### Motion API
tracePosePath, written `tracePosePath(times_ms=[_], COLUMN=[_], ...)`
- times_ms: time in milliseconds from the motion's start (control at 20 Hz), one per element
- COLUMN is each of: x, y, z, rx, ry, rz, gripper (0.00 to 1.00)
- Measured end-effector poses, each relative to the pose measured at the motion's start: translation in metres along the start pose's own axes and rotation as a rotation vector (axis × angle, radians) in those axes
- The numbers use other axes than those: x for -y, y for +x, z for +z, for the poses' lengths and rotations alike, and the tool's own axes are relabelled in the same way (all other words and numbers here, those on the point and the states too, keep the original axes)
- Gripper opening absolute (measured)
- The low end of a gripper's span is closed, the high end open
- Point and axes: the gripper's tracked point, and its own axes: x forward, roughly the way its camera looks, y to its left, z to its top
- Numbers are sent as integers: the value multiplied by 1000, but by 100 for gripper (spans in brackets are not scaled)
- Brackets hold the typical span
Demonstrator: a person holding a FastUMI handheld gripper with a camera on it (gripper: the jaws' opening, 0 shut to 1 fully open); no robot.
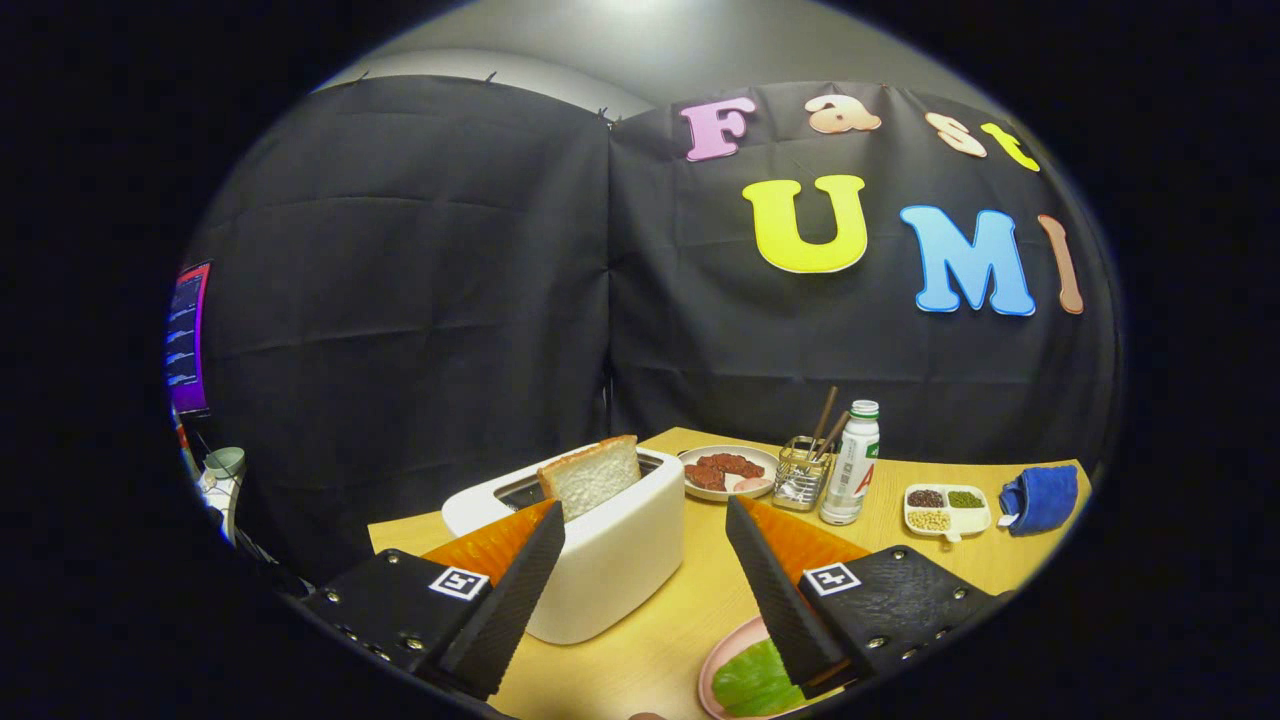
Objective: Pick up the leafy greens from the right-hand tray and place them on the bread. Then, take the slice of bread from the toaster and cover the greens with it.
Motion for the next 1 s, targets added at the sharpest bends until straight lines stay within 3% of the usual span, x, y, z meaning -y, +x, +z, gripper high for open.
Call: tracePosePath(times_ms=[650,950,1000], x=[-52,-45,-43], y=[64,83,86], z=[-11,-11,-10], rx=[26,66,75], ry=[59,25,23], rz=[-16,-96,-107], gripper=[98,98,93])
